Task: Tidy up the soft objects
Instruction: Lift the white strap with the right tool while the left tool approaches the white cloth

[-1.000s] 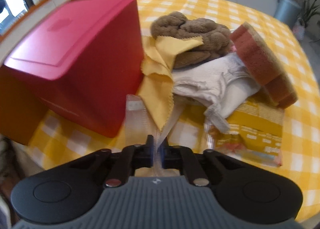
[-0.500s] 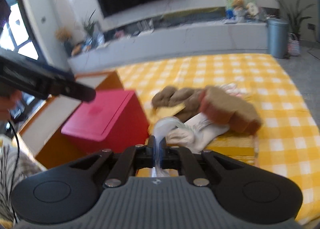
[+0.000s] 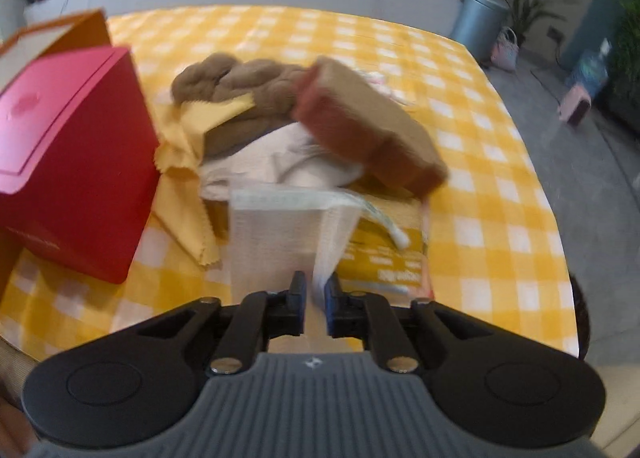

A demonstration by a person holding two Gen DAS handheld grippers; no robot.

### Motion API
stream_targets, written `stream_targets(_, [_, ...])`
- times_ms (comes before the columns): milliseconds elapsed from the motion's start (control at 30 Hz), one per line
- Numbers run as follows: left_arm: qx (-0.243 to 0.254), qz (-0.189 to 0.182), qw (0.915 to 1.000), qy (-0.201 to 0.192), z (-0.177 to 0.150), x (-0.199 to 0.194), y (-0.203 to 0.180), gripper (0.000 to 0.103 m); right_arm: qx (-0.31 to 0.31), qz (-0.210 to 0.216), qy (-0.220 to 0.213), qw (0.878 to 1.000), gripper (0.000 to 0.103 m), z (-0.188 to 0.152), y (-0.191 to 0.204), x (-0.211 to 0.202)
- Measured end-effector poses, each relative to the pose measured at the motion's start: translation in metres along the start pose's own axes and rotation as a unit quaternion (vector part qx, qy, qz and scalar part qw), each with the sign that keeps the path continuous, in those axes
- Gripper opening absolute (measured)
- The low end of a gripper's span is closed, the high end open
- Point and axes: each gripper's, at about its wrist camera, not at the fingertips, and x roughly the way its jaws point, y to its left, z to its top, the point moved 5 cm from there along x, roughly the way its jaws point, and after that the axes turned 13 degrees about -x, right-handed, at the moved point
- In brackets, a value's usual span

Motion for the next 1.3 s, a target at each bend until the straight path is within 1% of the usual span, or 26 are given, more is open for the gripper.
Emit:
stream_targets(33, [0.0,-0.009,0.9999,-0.004,0.001,-0.001,-0.005,0.103,-0.005,0.001,0.003,1.0,0.03,0.001,0.004,0.002])
stream_targets(100, [0.004,-0.025,0.9996,-0.014,0.005,-0.006,-0.014,0.103,-0.016,-0.006,0.01,1.0,0.079,0.0,0.007,0.007])
stream_targets(133, [0.009,-0.03,0.9993,-0.019,0.006,-0.008,-0.018,0.103,-0.022,-0.012,0.012,1.0,0.088,0.001,0.007,0.01])
stream_targets(167, [0.014,-0.033,0.999,-0.025,0.007,-0.009,-0.021,0.103,-0.025,-0.013,0.009,1.0,0.094,0.001,0.007,0.01])
stream_targets(233, [0.024,-0.033,0.9986,-0.035,0.008,-0.011,-0.025,0.103,-0.021,0.009,-0.001,1.0,0.095,0.002,0.009,0.011])
stream_targets(267, [0.028,-0.031,0.9984,-0.038,0.007,-0.011,-0.025,0.103,-0.018,0.019,0.003,1.0,0.099,0.002,0.011,0.014])
stream_targets(300, [0.029,-0.029,0.9984,-0.038,0.007,-0.01,-0.025,0.103,-0.018,0.021,0.016,0.999,0.1,0.002,0.012,0.017])
stream_targets(367, [0.026,-0.028,0.9987,-0.034,0.006,-0.008,-0.023,0.103,-0.035,0.01,0.054,0.998,0.1,0.0,0.019,0.029])
stream_targets(400, [0.023,-0.027,0.9989,-0.032,0.005,-0.007,-0.022,0.103,-0.045,0.006,0.065,0.997,0.1,-0.001,0.023,0.033])
stream_targets(433, [0.02,-0.027,0.999,-0.03,0.004,-0.006,-0.02,0.103,-0.046,0.008,0.056,0.997,0.1,0.001,0.025,0.032])
stream_targets(467, [0.02,-0.026,0.999,-0.03,0.004,-0.005,-0.018,0.103,-0.045,0.018,0.05,0.998,0.097,0.003,0.027,0.031])
stream_targets(500, [0.02,-0.024,0.9991,-0.03,0.003,-0.005,-0.016,0.103,-0.047,0.03,0.047,0.997,0.091,0.003,0.03,0.032])
stream_targets(533, [0.02,-0.022,0.9991,-0.031,0.002,-0.004,-0.013,0.103,-0.048,0.036,0.042,0.997,0.088,0.003,0.031,0.031])
stream_targets(600, [0.021,-0.014,0.9992,-0.031,0.0,-0.004,-0.008,0.103,-0.04,0.042,0.032,0.998,0.069,0.003,0.029,0.028])
stream_targets(633, [0.02,-0.009,0.9993,-0.029,0.0,-0.002,-0.005,0.103,-0.034,0.038,0.03,0.998,0.063,0.003,0.026,0.026])
stream_targets(700, [0.017,0.001,0.9995,-0.027,-0.001,0.001,0.002,0.103,-0.013,0.027,0.029,0.999,0.032,0.001,0.018,0.024])
stream_targets(733, [0.015,0.006,0.9995,-0.025,-0.002,0.002,0.006,0.103,0.0,0.029,0.031,0.999,0.027,0.0,0.013,0.025])
stream_targets(767, [0.012,0.01,0.9996,-0.023,-0.002,0.003,0.009,0.103,0.011,0.044,0.029,0.999,0.011,-0.002,0.012,0.025])
stream_targets(800, [0.007,0.013,0.9997,-0.02,-0.002,0.005,0.012,0.103,0.013,0.062,0.024,0.998,0.005,-0.002,0.013,0.024])
stream_targets(867, [0.002,0.013,0.9999,-0.003,-0.003,0.011,0.014,0.103,0.007,0.06,0.019,0.998,0.005,-0.002,0.014,0.021])
stream_targets(933, [0.007,0.013,0.9998,0.016,-0.007,0.017,0.014,0.103,0.01,0.068,0.005,0.998,0.004,-0.002,0.017,0.014])
stream_targets(1033, [0.036,0.032,0.9985,0.026,-0.015,0.024,0.011,0.103,0.036,0.085,-0.037,0.995,0.002,-0.004,0.009,-0.004])
stream_targets(1133, [0.065,0.047,0.9964,0.026,-0.022,0.033,0.008,0.103,0.05,0.084,-0.082,0.992,0.002,-0.011,-0.002,-0.031])
stream_targets(1200, [0.067,0.051,0.9957,0.039,-0.027,0.043,0.01,0.103,0.059,0.071,-0.099,0.991,0.002,-0.019,-0.014,-0.046])
stream_targets(1233, [0.065,0.05,0.9954,0.049,-0.028,0.048,0.011,0.103,0.062,0.057,-0.098,0.992,0.002,-0.025,-0.019,-0.052])
stream_targets(1300, [0.059,0.043,0.9952,0.066,-0.031,0.058,0.012,0.103,0.074,0.015,-0.081,0.994,0.002,-0.035,-0.03,-0.056])
